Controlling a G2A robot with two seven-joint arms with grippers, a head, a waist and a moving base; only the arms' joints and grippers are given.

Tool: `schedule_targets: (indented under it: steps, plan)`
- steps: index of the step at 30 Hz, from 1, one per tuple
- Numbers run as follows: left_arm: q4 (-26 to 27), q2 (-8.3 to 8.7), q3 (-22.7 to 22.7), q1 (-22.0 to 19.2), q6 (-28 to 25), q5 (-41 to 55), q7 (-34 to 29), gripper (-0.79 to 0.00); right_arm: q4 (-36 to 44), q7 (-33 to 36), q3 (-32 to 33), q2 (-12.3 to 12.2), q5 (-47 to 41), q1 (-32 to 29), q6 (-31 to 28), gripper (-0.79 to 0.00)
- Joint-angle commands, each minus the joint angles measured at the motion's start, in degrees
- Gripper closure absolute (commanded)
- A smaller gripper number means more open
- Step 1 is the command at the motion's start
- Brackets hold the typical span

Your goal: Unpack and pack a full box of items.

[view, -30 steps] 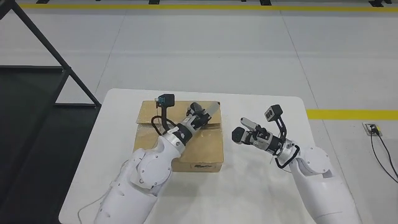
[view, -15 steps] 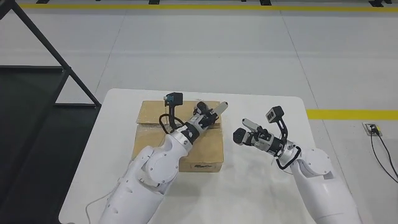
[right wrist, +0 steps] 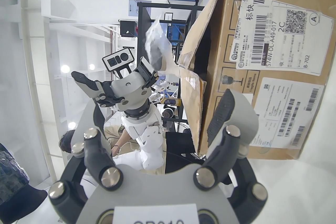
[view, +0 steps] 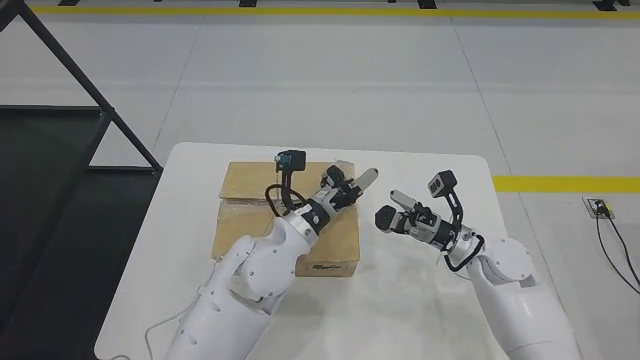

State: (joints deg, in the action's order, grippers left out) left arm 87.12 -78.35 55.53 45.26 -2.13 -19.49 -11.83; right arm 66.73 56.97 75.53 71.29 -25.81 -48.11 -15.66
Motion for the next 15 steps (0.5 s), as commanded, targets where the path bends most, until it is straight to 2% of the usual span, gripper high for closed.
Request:
schedule_targets:
  steps: [1, 15]
  plan:
    - [0.05, -0.20, -0.41, -0.07, 0.04, -0.31, -0.10, -0.785, 0.03, -0.02, -0.04, -0.05, -0.05, -0.02, -0.01, -0.785]
    - [0.08, -1.22, -1.12, -0.07, -0.35, -1.60, -0.42, -0.785, 0.00, 0.04, 0.50, -0.55, -0.92, -0.73, -0.78, -0.785]
